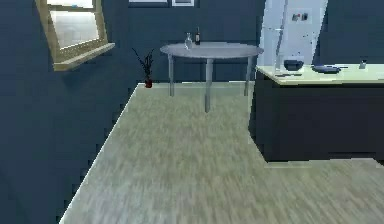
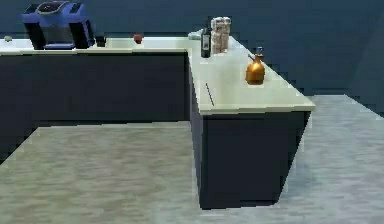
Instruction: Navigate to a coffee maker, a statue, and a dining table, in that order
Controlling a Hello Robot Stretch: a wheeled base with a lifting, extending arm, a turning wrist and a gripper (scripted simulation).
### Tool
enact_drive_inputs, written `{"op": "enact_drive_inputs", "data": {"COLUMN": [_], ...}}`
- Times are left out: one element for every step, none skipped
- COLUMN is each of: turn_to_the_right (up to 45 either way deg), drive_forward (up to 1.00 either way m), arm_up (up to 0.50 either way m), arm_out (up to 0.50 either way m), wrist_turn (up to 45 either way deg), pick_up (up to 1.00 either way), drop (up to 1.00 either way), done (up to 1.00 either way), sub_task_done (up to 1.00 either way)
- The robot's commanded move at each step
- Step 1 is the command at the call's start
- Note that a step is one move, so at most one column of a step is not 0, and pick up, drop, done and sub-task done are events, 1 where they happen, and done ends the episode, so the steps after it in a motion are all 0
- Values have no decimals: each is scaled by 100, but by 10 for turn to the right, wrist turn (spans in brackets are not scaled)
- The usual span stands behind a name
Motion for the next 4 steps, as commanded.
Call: {"op": "enact_drive_inputs", "data": {"turn_to_the_right": [450,390,0,-300], "drive_forward": [0,0,15,0], "arm_up": [0,0,0,0], "arm_out": [0,0,0,0], "wrist_turn": [0,0,0,0], "pick_up": [0,0,0,0], "drop": [0,0,0,0], "done": [0,0,0,0], "sub_task_done": [0,0,0,0]}}
